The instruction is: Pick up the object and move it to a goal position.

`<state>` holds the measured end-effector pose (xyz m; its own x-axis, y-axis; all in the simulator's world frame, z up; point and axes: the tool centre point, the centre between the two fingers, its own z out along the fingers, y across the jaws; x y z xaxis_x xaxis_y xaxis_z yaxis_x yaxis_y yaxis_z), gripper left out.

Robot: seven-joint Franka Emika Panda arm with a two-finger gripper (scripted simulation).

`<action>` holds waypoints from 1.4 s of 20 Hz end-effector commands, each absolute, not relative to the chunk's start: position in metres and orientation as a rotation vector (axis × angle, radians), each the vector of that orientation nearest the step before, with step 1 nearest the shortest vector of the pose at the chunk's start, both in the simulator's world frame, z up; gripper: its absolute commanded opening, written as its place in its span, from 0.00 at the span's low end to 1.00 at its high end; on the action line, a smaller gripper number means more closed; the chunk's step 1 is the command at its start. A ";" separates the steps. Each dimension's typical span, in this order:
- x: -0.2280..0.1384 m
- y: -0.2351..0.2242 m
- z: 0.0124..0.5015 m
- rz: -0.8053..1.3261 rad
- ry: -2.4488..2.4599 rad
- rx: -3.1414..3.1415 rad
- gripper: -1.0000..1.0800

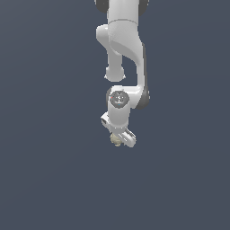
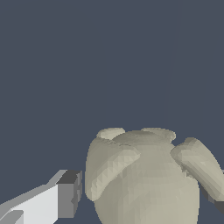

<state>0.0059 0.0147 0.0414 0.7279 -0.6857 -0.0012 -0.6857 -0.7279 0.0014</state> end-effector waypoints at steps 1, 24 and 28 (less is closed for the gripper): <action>0.007 0.015 0.039 0.000 -1.159 2.920 0.96; -0.005 0.033 0.073 0.001 -1.159 2.921 0.00; -0.014 0.048 0.100 0.001 -1.159 2.921 0.00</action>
<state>-0.0108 0.0419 0.0890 0.7277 -0.6859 -0.0007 -0.6859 -0.7277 -0.0002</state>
